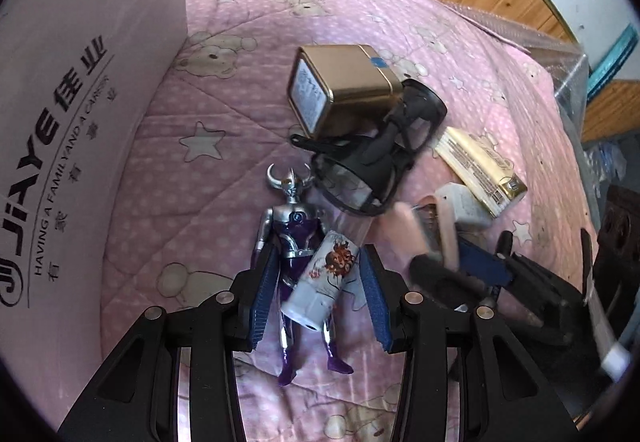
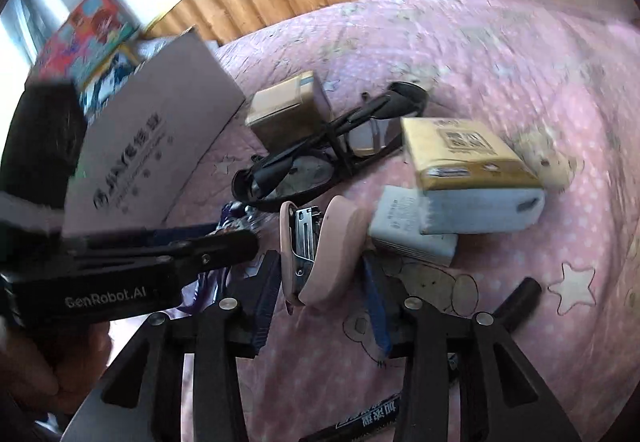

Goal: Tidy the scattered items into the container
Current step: 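Grasp the purple action figure with the left gripper while the right gripper grasps the pink stapler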

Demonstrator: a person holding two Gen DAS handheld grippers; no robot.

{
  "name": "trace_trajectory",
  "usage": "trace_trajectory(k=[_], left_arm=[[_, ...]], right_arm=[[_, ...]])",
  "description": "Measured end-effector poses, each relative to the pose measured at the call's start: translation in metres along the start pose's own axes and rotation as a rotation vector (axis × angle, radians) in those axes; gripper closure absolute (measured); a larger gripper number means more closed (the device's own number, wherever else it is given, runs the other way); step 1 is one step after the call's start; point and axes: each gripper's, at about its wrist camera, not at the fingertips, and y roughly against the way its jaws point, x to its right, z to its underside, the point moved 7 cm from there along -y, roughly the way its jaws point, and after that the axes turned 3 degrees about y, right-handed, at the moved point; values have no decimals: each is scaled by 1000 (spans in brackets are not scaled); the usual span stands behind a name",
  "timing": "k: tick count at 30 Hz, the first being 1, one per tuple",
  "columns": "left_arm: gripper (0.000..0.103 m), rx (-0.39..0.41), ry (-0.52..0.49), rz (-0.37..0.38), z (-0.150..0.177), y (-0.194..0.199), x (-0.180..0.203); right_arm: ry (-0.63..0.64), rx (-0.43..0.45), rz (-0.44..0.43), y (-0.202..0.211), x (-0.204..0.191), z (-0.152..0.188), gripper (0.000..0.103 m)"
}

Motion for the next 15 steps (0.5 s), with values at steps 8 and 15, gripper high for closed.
trace_trajectory(k=[8, 15], left_arm=[[70, 39, -24, -49, 5, 12, -12], [80, 86, -109, -55, 18, 24, -3]], right_arm=[[-330, -87, -265, 15, 31, 18, 62], [-259, -84, -237, 22, 20, 30, 60]])
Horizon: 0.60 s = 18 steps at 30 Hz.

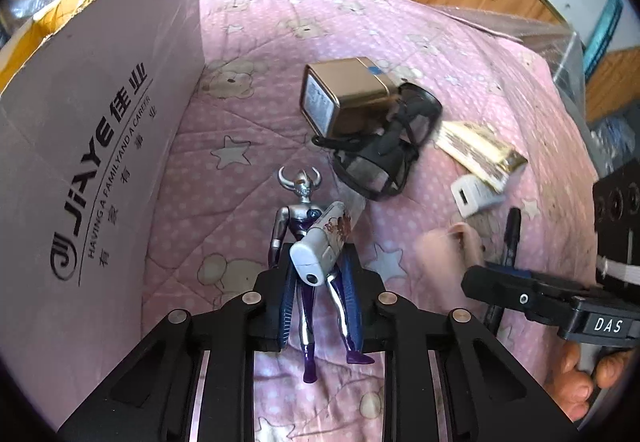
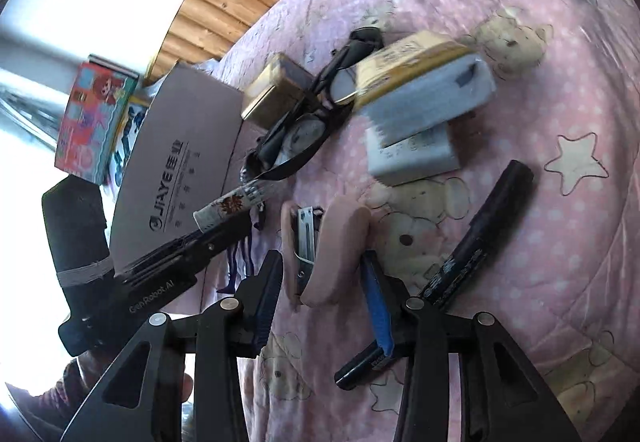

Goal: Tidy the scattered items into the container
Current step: 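Grasp the purple action figure with the left gripper while the right gripper grasps the pink stapler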

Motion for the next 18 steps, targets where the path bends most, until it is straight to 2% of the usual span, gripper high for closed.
trace_trajectory(k=[2, 3, 5, 7, 8, 10, 15, 18], left_arm=[[80, 8, -7, -2, 2, 2, 0], [80, 17, -11, -2, 3, 5, 0], [80, 44, -27, -9, 3, 13, 0], [80, 66, -47, -18, 2, 18, 2], [80, 73, -57, -17, 4, 21, 2], [80, 76, -72, -4, 8, 24, 2], [79, 57, -69, 60, 10, 19, 9], [73, 32, -46, 79, 10, 13, 10]], right_arm=[[36, 13, 24, 0, -5, 1, 63], [92, 28, 79, 1, -10, 0, 66], [234, 45, 200, 0, -20, 0, 79], [381, 52, 292, 0, -32, 4, 81], [417, 49, 305, 0, -36, 5, 81], [437, 34, 294, -3, -40, 9, 81], [340, 34, 249, -17, -37, -2, 76], [271, 40, 216, -22, -30, -5, 63]])
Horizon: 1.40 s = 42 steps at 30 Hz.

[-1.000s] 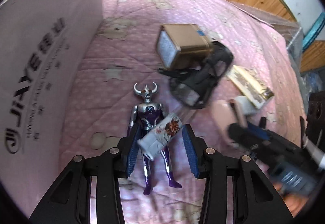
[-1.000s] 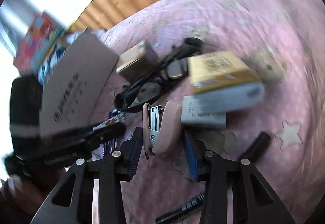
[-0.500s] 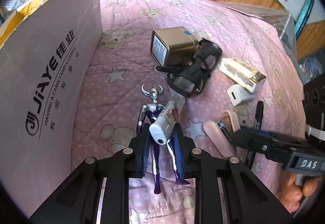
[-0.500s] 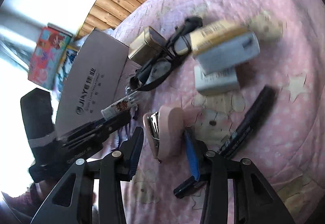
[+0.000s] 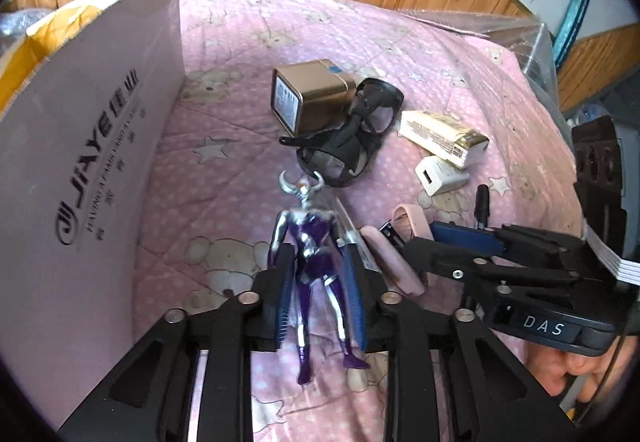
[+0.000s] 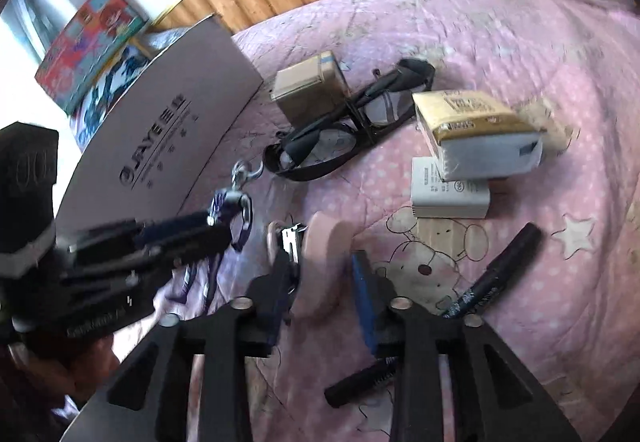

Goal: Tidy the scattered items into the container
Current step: 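Grasp the purple action figure with the left gripper while the right gripper grasps the pink stapler, then lift the action figure and pink stapler and carry them toward the white box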

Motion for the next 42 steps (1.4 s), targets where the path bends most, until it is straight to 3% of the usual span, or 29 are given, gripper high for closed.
trace_trajectory(k=[4, 7, 14, 23, 25, 29, 31, 33, 34, 42], left_arm=[[71, -45, 31, -28, 6, -13, -11], [70, -47, 48, -32, 9, -11, -15], [65, -59, 111, -61, 21, -4, -28], [56, -70, 181, -69, 27, 0, -39], [50, -56, 159, -74, 28, -1, -36], [49, -17, 107, -104, 31, -1, -31], [51, -9, 78, -114, 32, -1, -30], [71, -4, 56, -149, 32, 0, -33], [74, -5, 55, -148, 32, 2, -35], [74, 68, 46, -101, 19, 32, -23]], right_arm=[[15, -20, -19, -9, -7, -1, 58], [69, -51, -51, -10, -22, 0, 76], [213, -40, 144, 2, -26, 6, 76], [168, -62, 103, -15, -19, 8, 75], [175, -60, 102, -15, -19, 9, 75], [181, -57, 108, -18, -17, 7, 75], [173, -52, 102, -13, -15, 7, 75], [162, -46, 92, -9, -17, 10, 75], [155, -43, 84, -9, -16, 11, 75], [95, -26, 36, 0, -14, 10, 76]])
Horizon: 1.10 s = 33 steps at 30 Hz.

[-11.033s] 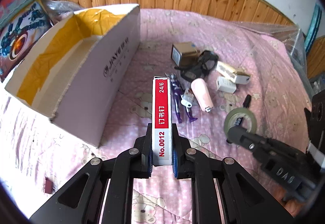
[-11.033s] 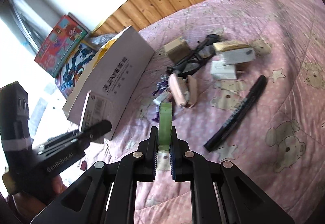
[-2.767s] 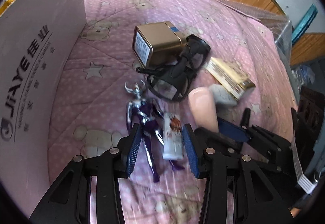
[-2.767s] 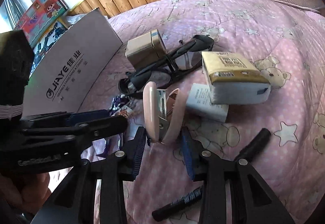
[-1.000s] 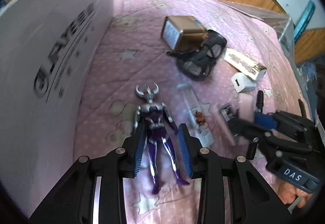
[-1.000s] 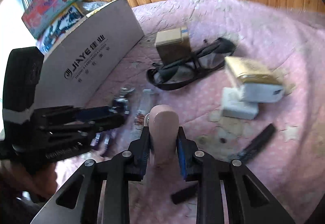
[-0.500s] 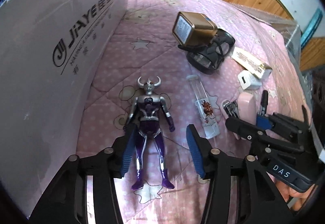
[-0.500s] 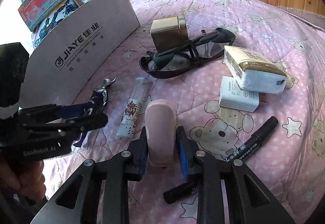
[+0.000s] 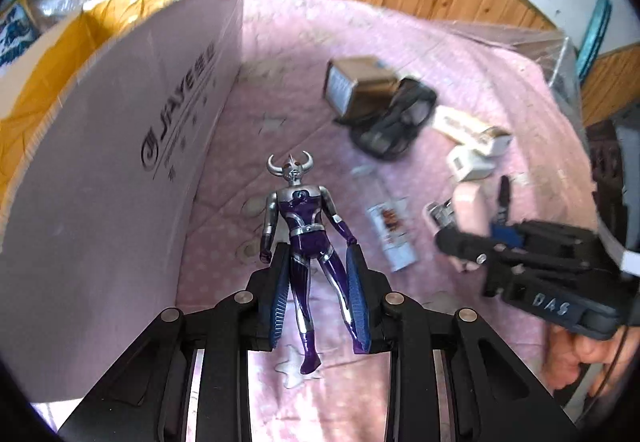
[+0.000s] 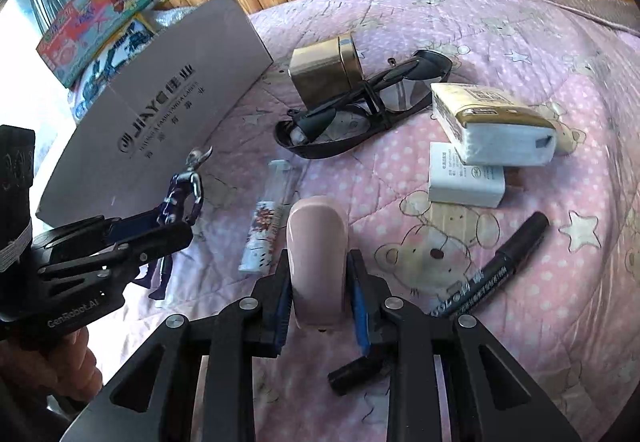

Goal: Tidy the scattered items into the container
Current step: 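Lift the action figure and pink stapler and carry them toward the white box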

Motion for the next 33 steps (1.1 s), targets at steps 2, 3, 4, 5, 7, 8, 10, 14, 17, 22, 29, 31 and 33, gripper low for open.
trace_trajectory(k=[2, 3, 4, 5, 7, 8, 10, 14, 17, 22, 29, 31, 33], left_arm=[[74, 7, 0, 11, -3, 4, 4], [74, 13, -1, 12, -4, 6, 6], [74, 17, -2, 13, -4, 8, 8], [74, 18, -3, 16, -5, 10, 9], [74, 19, -6, 17, -4, 13, 12], [74, 19, -6, 19, -4, 15, 13], [74, 22, -3, 22, -2, 21, 15], [74, 42, -1, 38, 2, 34, 18], [74, 65, 5, 55, 3, 46, 18], [74, 94, 25, 82, 6, 61, 15], [74, 131, 58, 121, 11, 79, 9], [74, 140, 67, 132, 11, 83, 7], [74, 155, 76, 144, 11, 90, 5]], right_arm=[[0, 7, -4, 5, -3, 2, 76], [-3, 11, -7, 8, -4, 3, 76], [-3, 13, -7, 12, -5, 4, 76], [-2, 16, -6, 13, -6, 5, 76], [-4, 24, -5, 20, -7, 6, 76], [-3, 28, -4, 24, -8, 7, 76], [-4, 36, -4, 30, -10, 7, 76], [2, 48, 2, 39, -17, 13, 76], [15, 54, 6, 45, -23, 14, 76], [30, 66, 7, 55, -37, 16, 76], [53, 88, 25, 72, -54, 18, 76], [55, 91, 30, 75, -58, 19, 76], [61, 94, 33, 79, -63, 19, 76]])
